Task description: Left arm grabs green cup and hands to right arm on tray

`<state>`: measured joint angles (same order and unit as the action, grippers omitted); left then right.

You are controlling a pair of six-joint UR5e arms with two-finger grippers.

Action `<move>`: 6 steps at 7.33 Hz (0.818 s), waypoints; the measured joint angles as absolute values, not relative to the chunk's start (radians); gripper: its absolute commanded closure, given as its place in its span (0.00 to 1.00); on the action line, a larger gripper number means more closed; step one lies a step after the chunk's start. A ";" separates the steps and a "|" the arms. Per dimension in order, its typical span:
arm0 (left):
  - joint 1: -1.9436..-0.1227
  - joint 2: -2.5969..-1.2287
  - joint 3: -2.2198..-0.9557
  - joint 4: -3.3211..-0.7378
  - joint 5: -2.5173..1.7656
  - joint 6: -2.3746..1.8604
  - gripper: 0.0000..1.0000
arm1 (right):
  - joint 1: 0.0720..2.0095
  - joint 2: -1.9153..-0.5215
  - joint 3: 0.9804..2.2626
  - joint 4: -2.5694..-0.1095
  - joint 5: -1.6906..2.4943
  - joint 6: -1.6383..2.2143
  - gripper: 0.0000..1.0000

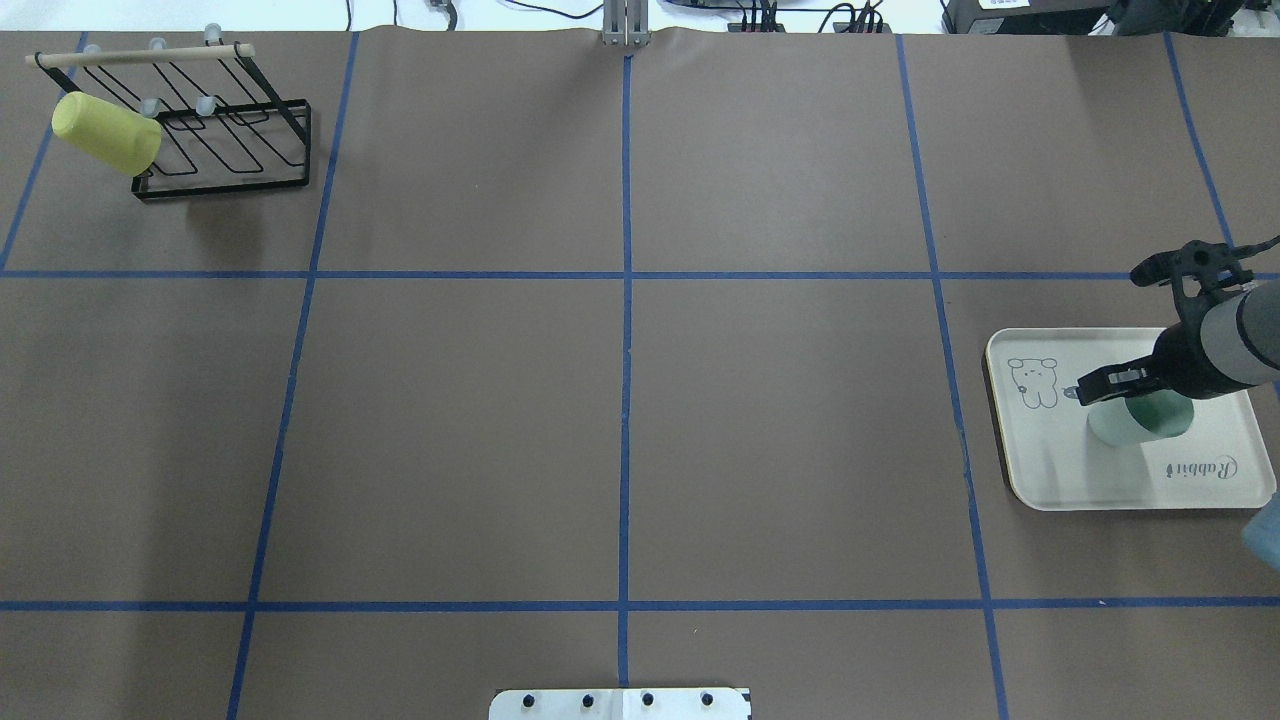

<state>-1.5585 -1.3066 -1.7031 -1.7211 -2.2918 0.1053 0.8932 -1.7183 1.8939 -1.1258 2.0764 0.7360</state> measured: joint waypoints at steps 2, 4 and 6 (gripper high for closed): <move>-1.559 -1.307 -1.704 -1.721 -2.293 0.104 0.00 | 0.966 -1.727 1.944 -1.152 2.132 0.706 0.00; -1.558 -1.307 -1.705 -1.722 -2.297 0.103 0.00 | 1.047 -1.715 2.013 -1.316 2.149 0.583 0.00; -1.557 -1.308 -1.705 -1.718 -2.347 0.100 0.00 | 1.194 -1.693 2.013 -1.496 2.199 0.294 0.00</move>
